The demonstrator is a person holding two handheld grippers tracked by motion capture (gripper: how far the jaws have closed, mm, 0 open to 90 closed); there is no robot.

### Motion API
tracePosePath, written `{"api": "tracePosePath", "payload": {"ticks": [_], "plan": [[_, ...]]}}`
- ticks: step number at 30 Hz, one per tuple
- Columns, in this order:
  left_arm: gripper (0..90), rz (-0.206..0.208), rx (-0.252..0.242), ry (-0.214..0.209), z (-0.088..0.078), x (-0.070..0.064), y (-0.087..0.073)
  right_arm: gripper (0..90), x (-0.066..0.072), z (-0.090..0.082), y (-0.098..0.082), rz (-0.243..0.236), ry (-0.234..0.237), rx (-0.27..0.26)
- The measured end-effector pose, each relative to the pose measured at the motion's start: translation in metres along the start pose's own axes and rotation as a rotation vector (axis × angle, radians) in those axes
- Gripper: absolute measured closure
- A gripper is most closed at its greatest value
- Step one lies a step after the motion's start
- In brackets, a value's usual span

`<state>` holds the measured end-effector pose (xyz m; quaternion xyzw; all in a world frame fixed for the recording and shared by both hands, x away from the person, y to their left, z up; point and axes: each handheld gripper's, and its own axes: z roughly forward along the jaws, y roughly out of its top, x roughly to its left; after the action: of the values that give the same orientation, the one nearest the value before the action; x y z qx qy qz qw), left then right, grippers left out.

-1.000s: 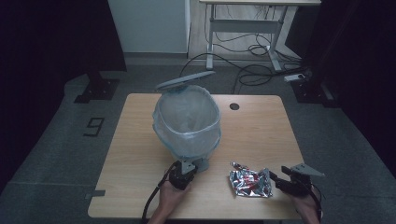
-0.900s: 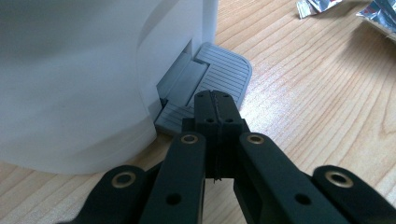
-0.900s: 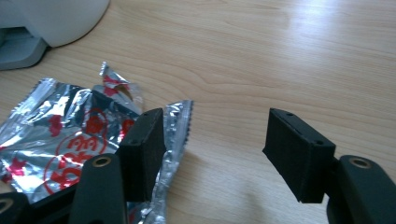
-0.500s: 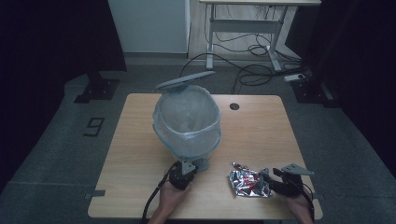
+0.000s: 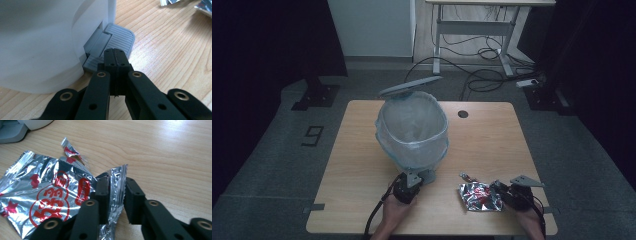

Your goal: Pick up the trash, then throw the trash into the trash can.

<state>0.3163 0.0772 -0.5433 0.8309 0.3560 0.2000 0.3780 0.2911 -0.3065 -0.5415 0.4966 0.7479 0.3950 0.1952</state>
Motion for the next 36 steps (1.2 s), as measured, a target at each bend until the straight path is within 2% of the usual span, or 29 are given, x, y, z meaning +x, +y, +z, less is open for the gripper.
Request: {"api": "tracePosePath", "payload": {"ticks": [4, 8, 12, 17, 24, 36], "plan": [[90.0, 0.002, 0.0, 0.001, 0.0, 0.0, 0.0, 83.5, -0.002, -0.001, 0.0, 0.005, 0.025, -0.002], [90.0, 0.001, -0.002, 0.001, 0.0, 0.0, 0.0, 86.0, -0.002, -0.003, 0.001, -0.004, 0.023, -0.014], [90.0, 0.005, -0.003, 0.003, 0.0, 0.0, 0.0, 87.1, -0.005, -0.01, 0.004, 0.008, 0.015, -0.051], [90.0, 0.007, -0.003, 0.002, 0.0, 0.0, 0.0, 87.8, -0.014, -0.023, 0.006, 0.055, 0.011, -0.114], [90.0, 0.008, -0.003, 0.002, 0.0, 0.0, 0.0, 87.9, -0.022, -0.033, 0.006, 0.092, 0.01, -0.155], [90.0, 0.01, -0.004, 0.002, 0.0, 0.0, -0.001, 87.8, -0.022, -0.046, 0.013, 0.072, 0.018, -0.212]]}}
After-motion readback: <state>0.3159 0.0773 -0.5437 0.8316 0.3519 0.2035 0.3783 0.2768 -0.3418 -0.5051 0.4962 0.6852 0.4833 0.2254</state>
